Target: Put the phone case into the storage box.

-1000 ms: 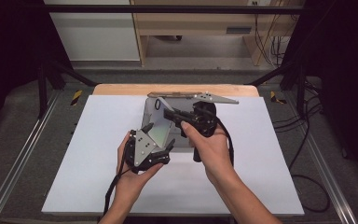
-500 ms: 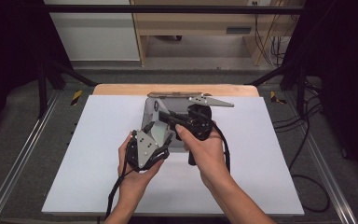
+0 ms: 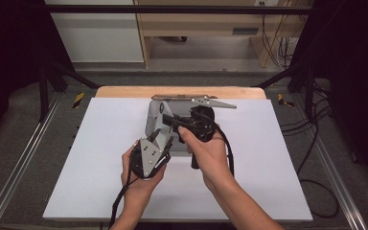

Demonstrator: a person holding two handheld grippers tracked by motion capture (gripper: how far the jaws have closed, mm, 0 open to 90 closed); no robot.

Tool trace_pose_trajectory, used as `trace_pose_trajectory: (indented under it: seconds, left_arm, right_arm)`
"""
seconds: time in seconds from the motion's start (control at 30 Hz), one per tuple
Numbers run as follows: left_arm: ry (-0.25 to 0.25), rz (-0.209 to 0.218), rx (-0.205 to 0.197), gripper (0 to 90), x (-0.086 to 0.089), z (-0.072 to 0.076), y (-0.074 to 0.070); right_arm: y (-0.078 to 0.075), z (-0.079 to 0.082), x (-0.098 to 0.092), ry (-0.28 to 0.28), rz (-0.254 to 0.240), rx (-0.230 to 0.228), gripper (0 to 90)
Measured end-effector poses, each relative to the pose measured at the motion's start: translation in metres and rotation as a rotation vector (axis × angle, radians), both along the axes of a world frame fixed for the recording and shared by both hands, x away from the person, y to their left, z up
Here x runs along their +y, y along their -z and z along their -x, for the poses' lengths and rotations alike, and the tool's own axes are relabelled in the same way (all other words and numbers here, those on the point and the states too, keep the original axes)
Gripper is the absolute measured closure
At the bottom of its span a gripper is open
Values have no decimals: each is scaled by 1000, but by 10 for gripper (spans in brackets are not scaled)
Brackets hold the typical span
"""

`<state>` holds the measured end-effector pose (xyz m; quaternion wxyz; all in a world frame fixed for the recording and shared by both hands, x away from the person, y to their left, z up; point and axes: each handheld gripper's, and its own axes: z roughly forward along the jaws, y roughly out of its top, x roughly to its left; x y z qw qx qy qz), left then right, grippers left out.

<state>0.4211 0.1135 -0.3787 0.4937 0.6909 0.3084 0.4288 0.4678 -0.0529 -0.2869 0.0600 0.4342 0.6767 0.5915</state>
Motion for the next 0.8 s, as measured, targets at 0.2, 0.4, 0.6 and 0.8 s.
trace_pose_trajectory:
  seconds: [0.2, 0.4, 0.6, 0.8]
  left_arm:
    - [-17, -7, -5, 599, 5, 1, 2]
    - [-21, -18, -13, 645, 9, 3, 4]
    - [-18, -39, -17, 691, 12, 6, 7]
    - [-20, -46, -15, 733, 14, 8, 9]
  right_arm:
    - [1, 0, 4, -3, 0, 18, 783]
    - [2, 0, 6, -9, 14, 26, 765]
    - [5, -2, 7, -11, 34, 37, 733]
    - [6, -3, 9, -12, 49, 48, 683]
